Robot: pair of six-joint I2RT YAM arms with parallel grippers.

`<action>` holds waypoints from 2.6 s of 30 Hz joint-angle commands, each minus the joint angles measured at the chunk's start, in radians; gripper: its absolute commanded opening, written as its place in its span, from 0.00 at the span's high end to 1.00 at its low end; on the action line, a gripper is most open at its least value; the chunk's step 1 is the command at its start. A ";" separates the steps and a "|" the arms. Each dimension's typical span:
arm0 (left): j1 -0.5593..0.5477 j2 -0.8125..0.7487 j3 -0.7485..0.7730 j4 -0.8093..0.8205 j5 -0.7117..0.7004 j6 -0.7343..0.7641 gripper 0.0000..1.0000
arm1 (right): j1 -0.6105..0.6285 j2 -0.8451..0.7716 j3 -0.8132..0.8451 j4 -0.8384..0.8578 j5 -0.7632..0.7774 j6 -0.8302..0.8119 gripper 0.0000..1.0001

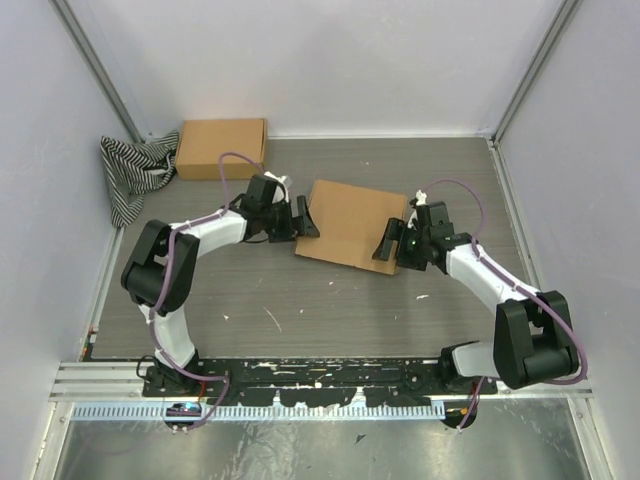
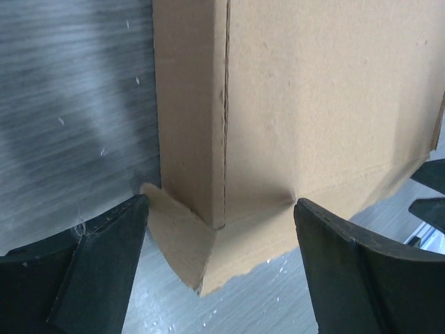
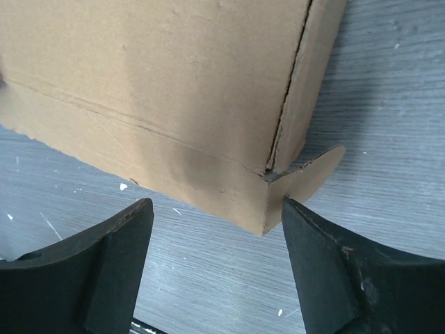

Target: Fold the paper box

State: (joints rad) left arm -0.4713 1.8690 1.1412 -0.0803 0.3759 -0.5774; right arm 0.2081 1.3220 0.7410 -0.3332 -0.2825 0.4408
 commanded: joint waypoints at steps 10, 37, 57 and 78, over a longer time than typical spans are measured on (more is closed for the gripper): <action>-0.002 -0.094 -0.122 0.068 0.057 -0.035 0.10 | 0.056 -0.063 -0.027 -0.018 0.143 0.029 0.23; -0.013 -0.119 -0.082 -0.021 0.133 -0.049 0.28 | 0.076 -0.069 -0.047 0.041 0.116 0.002 0.36; -0.013 -0.160 -0.015 -0.186 0.216 -0.065 0.44 | 0.077 -0.105 0.070 -0.086 -0.006 0.021 0.44; -0.012 -0.161 0.129 -0.509 0.252 0.030 0.41 | 0.076 0.005 0.193 -0.325 -0.153 -0.025 0.42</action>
State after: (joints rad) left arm -0.4786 1.7485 1.2316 -0.5236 0.5911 -0.5758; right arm 0.2790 1.3289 0.8745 -0.6415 -0.3603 0.4313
